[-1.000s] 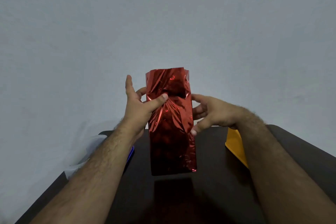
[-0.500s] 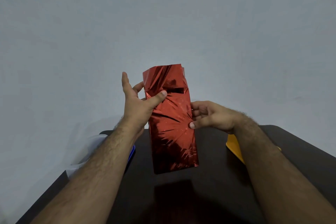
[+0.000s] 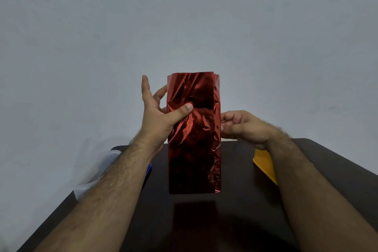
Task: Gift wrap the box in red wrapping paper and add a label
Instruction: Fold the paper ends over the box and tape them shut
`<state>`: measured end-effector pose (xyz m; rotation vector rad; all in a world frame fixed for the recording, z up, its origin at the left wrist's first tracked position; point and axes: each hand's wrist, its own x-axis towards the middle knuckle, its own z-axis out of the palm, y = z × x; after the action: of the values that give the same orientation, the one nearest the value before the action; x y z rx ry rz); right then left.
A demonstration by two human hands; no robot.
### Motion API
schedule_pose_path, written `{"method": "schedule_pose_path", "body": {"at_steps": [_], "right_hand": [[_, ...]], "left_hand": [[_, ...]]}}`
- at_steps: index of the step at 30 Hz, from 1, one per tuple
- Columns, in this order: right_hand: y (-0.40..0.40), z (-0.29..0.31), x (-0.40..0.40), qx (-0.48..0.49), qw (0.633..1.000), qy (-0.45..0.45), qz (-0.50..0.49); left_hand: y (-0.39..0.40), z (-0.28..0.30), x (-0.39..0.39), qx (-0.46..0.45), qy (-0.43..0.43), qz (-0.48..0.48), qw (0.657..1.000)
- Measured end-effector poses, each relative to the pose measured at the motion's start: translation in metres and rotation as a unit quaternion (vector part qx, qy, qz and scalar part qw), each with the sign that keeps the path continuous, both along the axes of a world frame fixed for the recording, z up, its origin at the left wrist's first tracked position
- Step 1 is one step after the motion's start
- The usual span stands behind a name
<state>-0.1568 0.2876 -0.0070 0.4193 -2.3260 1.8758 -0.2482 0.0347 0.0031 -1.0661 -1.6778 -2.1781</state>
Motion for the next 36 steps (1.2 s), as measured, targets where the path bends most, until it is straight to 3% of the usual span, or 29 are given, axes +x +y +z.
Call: {"method": "schedule_pose_path", "body": {"at_steps": [4,10,14,20,25,31,36], "right_hand": [[-0.001,0.013,0.008,-0.017,0.999,-0.022,0.043],[-0.019,0.032,0.017,0.065,0.994,0.056,-0.063],[-0.025,0.042,0.022,0.012,0.989,0.103,-0.109],[-0.034,0.059,0.029,0.038,0.971,0.203,-0.124],[-0.039,0.073,0.039,0.139,0.959,0.21,-0.132],[-0.054,0.084,0.048,0.223,0.928,0.204,-0.219],[-0.064,0.094,0.06,0.333,0.909,0.171,-0.184]], "left_hand": [[0.003,-0.004,-0.001,-0.012,0.007,0.018,1.0],[0.015,-0.018,0.004,-0.038,0.001,0.011,0.999],[0.021,-0.027,0.008,-0.041,-0.009,-0.02,0.999],[0.021,-0.028,0.016,-0.051,-0.007,-0.05,0.997],[0.015,-0.021,0.009,-0.052,-0.023,-0.12,0.991],[-0.001,-0.003,0.004,-0.092,0.019,-0.07,0.993],[-0.008,0.012,0.016,-0.152,0.056,-0.035,0.986]]}}
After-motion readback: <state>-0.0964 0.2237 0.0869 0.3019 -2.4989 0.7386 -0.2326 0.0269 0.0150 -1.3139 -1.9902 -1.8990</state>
